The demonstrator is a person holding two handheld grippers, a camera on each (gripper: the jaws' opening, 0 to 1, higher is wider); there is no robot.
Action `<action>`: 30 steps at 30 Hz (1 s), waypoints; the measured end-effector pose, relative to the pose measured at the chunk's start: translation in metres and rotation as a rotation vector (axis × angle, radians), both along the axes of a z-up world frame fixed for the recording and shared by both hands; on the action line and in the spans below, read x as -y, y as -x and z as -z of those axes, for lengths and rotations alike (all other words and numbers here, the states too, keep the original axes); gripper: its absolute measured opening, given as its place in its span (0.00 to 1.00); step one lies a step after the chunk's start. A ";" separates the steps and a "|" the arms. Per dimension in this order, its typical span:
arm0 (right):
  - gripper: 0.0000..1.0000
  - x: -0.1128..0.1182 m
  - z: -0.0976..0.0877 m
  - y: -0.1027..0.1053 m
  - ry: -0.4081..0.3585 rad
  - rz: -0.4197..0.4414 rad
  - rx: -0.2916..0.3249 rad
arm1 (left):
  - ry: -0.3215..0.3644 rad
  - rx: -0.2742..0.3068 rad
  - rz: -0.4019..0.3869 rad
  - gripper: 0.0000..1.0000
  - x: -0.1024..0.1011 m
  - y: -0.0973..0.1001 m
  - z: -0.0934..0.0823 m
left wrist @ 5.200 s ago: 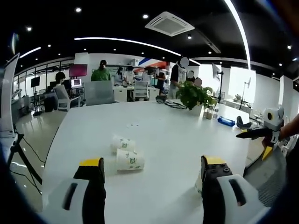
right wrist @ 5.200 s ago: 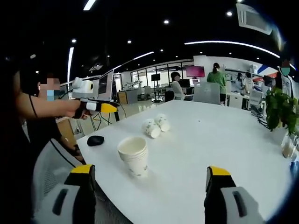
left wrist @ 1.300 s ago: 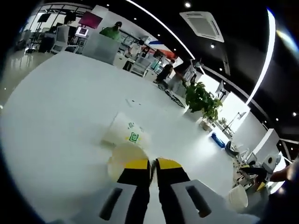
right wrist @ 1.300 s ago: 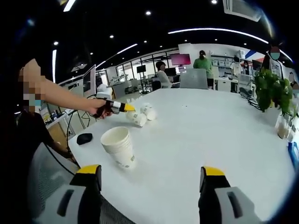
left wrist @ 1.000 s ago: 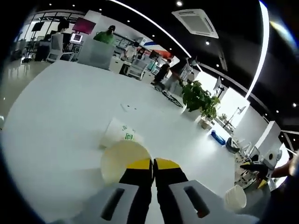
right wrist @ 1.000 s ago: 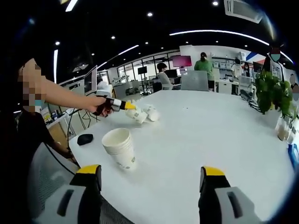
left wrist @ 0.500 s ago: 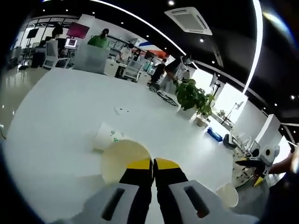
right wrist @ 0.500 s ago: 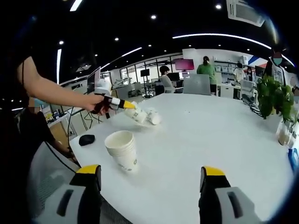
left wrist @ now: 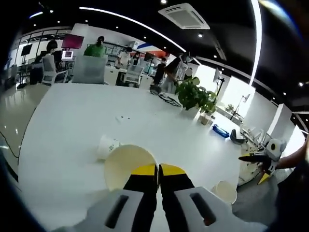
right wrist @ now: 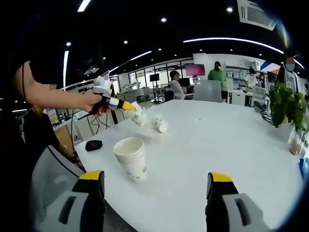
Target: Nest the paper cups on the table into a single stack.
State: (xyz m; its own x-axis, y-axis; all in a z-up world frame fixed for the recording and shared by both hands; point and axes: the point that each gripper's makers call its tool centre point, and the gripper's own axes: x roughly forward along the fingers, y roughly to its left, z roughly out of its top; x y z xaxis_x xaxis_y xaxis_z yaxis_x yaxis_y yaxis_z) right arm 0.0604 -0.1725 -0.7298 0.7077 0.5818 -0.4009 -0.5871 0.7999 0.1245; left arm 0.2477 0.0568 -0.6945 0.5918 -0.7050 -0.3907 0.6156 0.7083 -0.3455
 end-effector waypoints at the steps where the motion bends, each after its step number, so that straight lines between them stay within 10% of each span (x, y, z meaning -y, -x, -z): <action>1: 0.88 0.000 0.000 0.000 -0.002 -0.002 0.001 | -0.003 0.002 0.002 0.00 -0.001 0.002 -0.001; 30: 0.88 -0.013 0.000 0.009 0.038 -0.081 0.009 | -0.017 0.051 0.056 0.00 0.033 0.109 -0.047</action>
